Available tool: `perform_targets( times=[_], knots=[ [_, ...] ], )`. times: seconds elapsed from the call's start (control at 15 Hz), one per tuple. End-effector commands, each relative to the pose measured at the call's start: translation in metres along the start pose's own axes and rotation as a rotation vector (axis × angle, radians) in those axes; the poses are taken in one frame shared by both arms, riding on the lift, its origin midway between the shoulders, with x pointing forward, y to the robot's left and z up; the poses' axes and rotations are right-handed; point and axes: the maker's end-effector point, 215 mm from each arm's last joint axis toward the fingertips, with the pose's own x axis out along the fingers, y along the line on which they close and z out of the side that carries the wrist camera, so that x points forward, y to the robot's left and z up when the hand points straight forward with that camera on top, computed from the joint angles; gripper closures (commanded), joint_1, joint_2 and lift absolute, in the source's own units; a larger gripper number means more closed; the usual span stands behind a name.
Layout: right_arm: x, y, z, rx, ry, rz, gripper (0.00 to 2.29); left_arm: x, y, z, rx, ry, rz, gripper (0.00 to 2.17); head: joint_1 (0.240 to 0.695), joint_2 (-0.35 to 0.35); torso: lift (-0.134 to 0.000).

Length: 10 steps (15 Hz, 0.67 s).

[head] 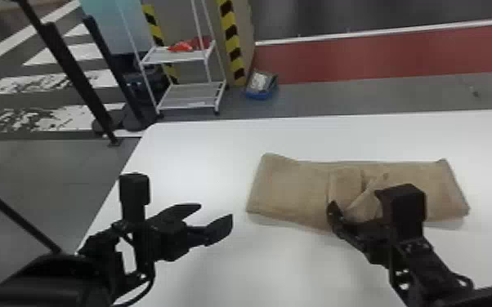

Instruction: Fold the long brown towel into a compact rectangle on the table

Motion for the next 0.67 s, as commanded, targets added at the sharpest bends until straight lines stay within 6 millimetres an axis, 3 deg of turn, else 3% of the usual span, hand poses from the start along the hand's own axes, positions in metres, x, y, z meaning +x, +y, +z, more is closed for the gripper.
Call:
perform_targets(
  times=[0.0, 0.33, 0.6],
  knots=[
    [0.003, -0.004, -0.005, 0.008, 0.032, -0.010, 0.14, 0.001, 0.003, -0.004, -0.007, 0.004, 0.000, 0.08, 0.695, 0.253, -0.123],
    [0.013, -0.006, 0.009, 0.029, 0.013, -0.002, 0.15, 0.006, 0.009, -0.001, -0.006, -0.003, 0.001, 0.08, 0.695, 0.250, -0.123],
    [0.007, -0.015, -0.015, 0.040, 0.097, -0.020, 0.18, 0.009, 0.016, 0.004, -0.001, -0.016, -0.001, 0.08, 0.695, 0.249, -0.123]
  ],
)
